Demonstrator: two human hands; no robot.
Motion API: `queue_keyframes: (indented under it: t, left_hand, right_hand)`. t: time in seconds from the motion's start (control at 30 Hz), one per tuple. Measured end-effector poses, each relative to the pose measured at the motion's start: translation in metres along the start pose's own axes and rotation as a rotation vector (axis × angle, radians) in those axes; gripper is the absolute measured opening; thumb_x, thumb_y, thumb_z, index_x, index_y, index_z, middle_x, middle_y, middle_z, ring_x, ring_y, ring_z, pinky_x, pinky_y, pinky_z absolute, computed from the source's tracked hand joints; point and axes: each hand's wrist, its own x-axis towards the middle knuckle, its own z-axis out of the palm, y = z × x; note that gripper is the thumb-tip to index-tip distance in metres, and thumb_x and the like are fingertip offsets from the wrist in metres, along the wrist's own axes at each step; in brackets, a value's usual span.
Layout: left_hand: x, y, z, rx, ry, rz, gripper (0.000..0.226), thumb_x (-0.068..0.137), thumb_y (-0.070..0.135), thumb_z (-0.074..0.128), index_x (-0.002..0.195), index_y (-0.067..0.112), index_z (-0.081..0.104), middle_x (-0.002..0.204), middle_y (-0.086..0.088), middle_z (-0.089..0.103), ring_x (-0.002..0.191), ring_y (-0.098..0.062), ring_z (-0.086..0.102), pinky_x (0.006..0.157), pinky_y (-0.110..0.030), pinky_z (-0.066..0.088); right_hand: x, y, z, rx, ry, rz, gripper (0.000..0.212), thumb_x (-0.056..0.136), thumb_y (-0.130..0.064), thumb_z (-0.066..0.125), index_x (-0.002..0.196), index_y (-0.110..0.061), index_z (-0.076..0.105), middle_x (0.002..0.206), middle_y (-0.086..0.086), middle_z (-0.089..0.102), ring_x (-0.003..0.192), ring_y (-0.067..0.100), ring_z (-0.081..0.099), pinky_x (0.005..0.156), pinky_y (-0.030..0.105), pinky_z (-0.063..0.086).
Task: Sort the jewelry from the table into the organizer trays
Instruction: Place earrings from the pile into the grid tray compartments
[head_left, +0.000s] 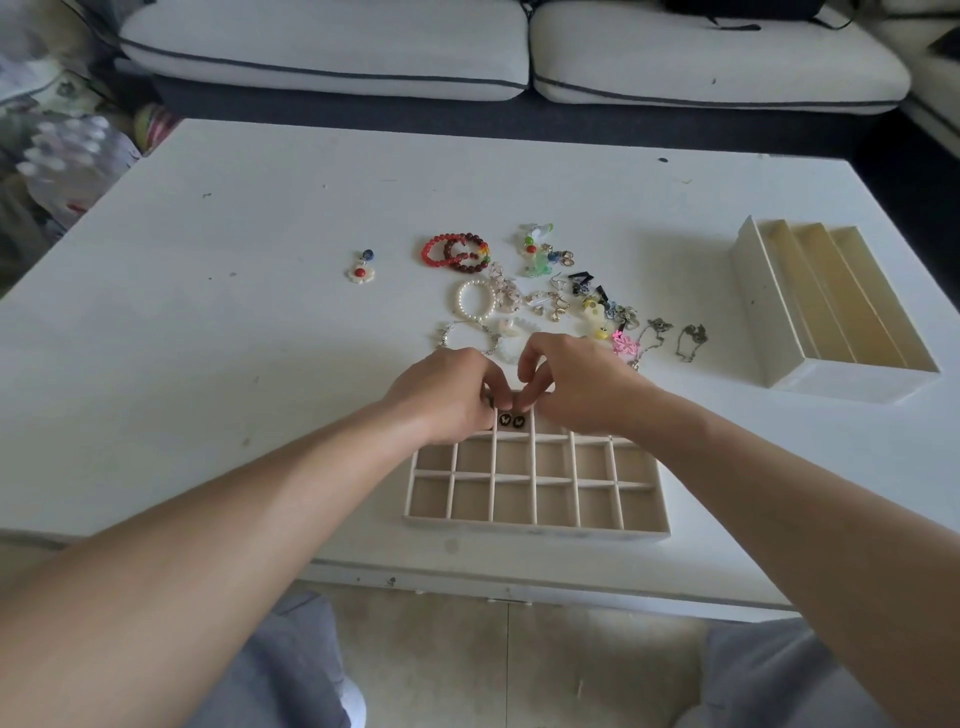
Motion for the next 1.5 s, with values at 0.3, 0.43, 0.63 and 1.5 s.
queue_keyframes:
  t: [0.3,0.43,0.63,1.5]
  left_hand:
    - [0.009,0.006,-0.007,-0.073,0.058,0.016,0.021,0.084,0.013,0.062,0.084,0.031,0.073,0.077,0.007,0.068,0.067,-0.016,0.070,0.068,-0.029,0.054]
    - [0.021,0.018,-0.009,-0.124,0.106,0.033,0.021,0.083,0.011,0.063,0.083,0.029,0.075,0.076,0.010,0.066,0.069,-0.020,0.067,0.064,-0.028,0.051]
    - [0.051,0.037,-0.001,-0.142,0.182,0.031,0.020,0.085,0.015,0.069,0.075,0.032,0.070,0.077,0.018,0.063,0.083,-0.016,0.065,0.076,-0.029,0.052]
    - [0.069,0.053,0.006,-0.542,0.122,0.063,0.013,0.087,0.014,0.072,0.090,0.026,0.076,0.089,0.006,0.076,0.079,-0.008,0.067,0.074,-0.021,0.051]
  right_hand:
    - [0.009,0.011,-0.023,0.089,0.199,0.000,0.025,0.085,-0.003,0.052,0.090,-0.027,0.056,0.081,-0.014,0.075,0.078,-0.002,0.060,0.063,0.022,0.043]
    - [0.011,0.039,-0.044,0.156,0.327,0.121,0.030,0.082,0.000,0.049,0.082,-0.026,0.064,0.080,-0.007,0.074,0.061,0.007,0.060,0.062,0.026,0.050]
    - [0.015,0.083,-0.049,0.105,0.271,0.215,0.027,0.087,-0.006,0.060,0.076,-0.029,0.069,0.082,-0.004,0.074,0.065,0.011,0.070,0.063,0.022,0.051]
    - [0.014,0.068,-0.049,0.409,0.239,0.061,0.004,0.088,-0.010,0.072,0.087,-0.015,0.072,0.078,0.002,0.075,0.062,0.013,0.067,0.058,0.027,0.050]
